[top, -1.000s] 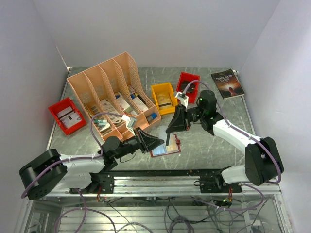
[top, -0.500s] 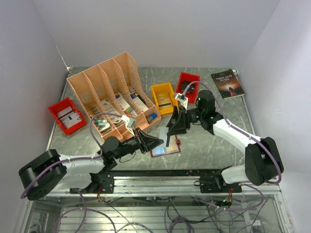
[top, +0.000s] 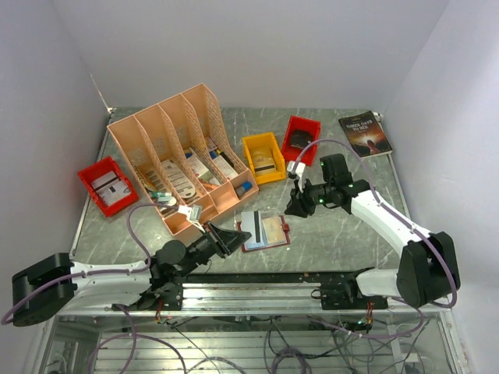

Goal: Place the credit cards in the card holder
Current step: Insert the credit card into the card holder.

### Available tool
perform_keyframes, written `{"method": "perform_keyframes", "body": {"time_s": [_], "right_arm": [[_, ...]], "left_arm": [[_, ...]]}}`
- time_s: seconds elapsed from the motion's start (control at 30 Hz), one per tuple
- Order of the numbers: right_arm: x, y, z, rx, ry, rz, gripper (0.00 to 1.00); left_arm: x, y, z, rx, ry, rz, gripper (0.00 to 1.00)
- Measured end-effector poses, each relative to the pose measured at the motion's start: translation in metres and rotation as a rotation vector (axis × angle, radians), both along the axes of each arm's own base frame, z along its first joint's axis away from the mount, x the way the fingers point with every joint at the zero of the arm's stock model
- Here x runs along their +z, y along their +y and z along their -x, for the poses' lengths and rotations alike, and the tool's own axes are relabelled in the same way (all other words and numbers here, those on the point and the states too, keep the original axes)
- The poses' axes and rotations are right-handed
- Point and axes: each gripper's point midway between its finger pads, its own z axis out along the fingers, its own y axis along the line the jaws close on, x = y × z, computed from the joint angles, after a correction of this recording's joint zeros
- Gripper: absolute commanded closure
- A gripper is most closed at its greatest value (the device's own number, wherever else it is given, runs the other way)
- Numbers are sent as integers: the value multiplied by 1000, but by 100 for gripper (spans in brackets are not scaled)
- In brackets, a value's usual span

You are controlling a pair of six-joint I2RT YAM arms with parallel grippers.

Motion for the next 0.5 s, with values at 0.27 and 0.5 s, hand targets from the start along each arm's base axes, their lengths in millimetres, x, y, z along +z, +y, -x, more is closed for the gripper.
{"method": "perform_keyframes", "body": {"time_s": [0.27, 0.5], "right_arm": [[-61, -17, 16, 51, 146, 169, 83], [-83, -17, 28, 104, 193, 249, 63]], "left_arm": [[-64, 0, -17, 149, 186, -143, 93], [-98, -6, -26, 203, 256, -217, 93]]}}
